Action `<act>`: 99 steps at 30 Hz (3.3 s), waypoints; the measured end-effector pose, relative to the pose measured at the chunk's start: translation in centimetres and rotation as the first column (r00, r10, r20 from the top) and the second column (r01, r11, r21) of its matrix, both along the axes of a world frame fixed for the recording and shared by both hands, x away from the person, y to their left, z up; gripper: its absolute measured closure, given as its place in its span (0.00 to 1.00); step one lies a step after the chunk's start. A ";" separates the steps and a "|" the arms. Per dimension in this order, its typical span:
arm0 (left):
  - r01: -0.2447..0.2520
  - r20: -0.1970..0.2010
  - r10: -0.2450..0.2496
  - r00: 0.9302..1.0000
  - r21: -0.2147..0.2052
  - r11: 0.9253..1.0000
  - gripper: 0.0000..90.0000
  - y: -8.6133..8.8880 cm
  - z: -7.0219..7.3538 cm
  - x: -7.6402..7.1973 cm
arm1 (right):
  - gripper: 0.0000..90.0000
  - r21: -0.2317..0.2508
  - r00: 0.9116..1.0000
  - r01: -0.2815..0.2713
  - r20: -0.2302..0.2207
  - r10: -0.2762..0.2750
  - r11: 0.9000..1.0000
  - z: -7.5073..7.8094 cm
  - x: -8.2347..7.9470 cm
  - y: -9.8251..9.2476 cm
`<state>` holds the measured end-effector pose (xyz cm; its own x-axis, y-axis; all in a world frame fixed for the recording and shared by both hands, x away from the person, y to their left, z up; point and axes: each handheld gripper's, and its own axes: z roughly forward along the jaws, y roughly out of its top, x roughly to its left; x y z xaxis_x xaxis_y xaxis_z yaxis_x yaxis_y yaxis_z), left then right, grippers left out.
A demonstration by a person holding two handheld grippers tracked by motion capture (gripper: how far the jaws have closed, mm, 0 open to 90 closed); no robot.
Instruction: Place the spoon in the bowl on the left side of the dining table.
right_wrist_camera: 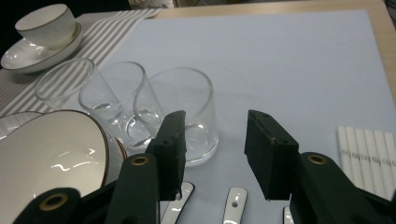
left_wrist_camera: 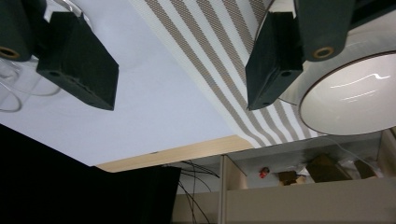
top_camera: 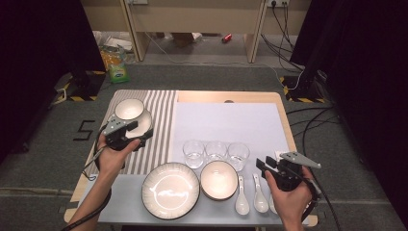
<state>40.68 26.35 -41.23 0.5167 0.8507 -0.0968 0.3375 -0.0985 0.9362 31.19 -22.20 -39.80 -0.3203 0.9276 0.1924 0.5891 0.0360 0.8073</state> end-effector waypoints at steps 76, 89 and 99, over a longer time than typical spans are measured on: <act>0.077 -0.006 -0.078 0.997 -0.018 0.997 0.24 -1.9 -0.3 -2.7 | 0.88 0.008 0.881 0.002 -0.473 0.002 1.000 -5.8 2.9 -0.9; 0.078 -0.007 -0.078 0.997 -0.021 0.997 0.24 -1.9 -0.3 -2.8 | 0.87 0.005 0.865 0.003 -0.502 0.000 1.000 -5.7 2.8 -0.2; 0.077 -0.009 -0.078 0.997 -0.023 0.997 0.24 -1.8 -0.3 -2.7 | 0.88 -0.016 0.849 -0.028 -0.528 0.016 0.999 -6.5 3.0 0.7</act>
